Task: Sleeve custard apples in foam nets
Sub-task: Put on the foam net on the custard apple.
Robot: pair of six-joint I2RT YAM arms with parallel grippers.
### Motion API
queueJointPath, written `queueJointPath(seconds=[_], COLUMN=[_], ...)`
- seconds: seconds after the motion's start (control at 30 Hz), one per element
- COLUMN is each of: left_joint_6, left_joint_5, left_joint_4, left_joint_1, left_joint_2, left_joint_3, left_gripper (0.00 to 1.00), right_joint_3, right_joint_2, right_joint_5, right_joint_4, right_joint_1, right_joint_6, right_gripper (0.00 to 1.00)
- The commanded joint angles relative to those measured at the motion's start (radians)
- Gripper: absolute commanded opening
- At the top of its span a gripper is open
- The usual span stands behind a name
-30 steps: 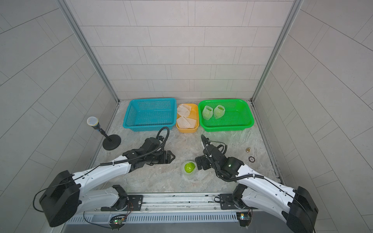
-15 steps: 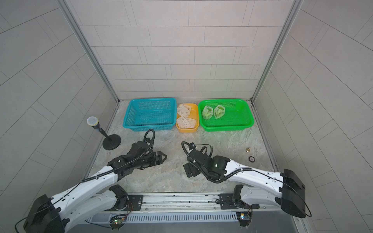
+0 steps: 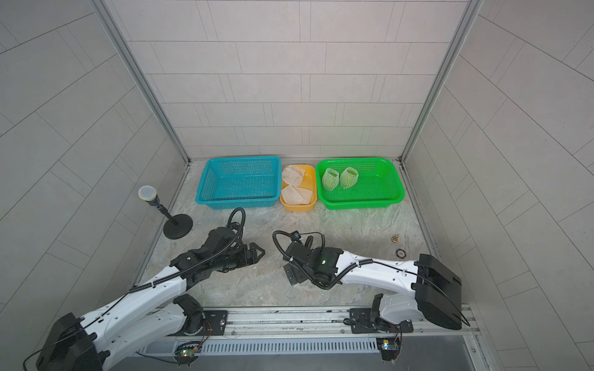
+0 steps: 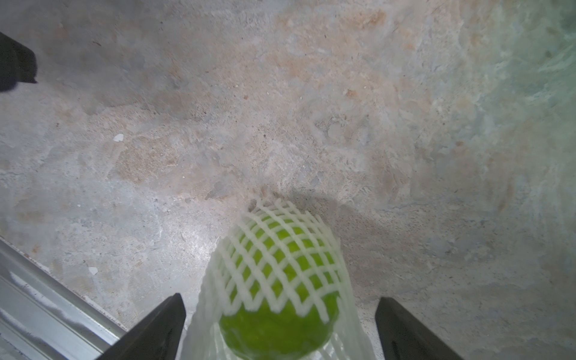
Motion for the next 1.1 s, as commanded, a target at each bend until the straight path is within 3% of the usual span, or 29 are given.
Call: queueJointPath(seconds=[0.0,0.43,0.67,1.07], left_joint_6=[0.002,0.003,0.003,-0.001], left_joint_5=[0.011,0.019,0.019,0.028], left_joint_4=[0.007,0.013,0.015,0.026], left_joint_1=[0.01,0.02,0.025,0.027], left_joint_2=[0.008,0.023,0.028,0.028], left_joint_3=[-0.017,-0.018,-0.015,-0.025], left_gripper=[0.86,0.85,0.85,0.84], right_joint_3=[0.014,0.01,0.042,0.088], right_joint_2=[0.03,0.121,0.087,0.02], right_joint_5=[0.036,0.034,0.043,0.069], right_joint_4=[0.004,0.024,-0.011,-0.119], right_joint_1=[0.004,0.003,-0.004,0.015], right_joint_6=[0.01,-0.01,-0.028,-0.021], right_gripper=[1.0,0.89,0.98,1.0])
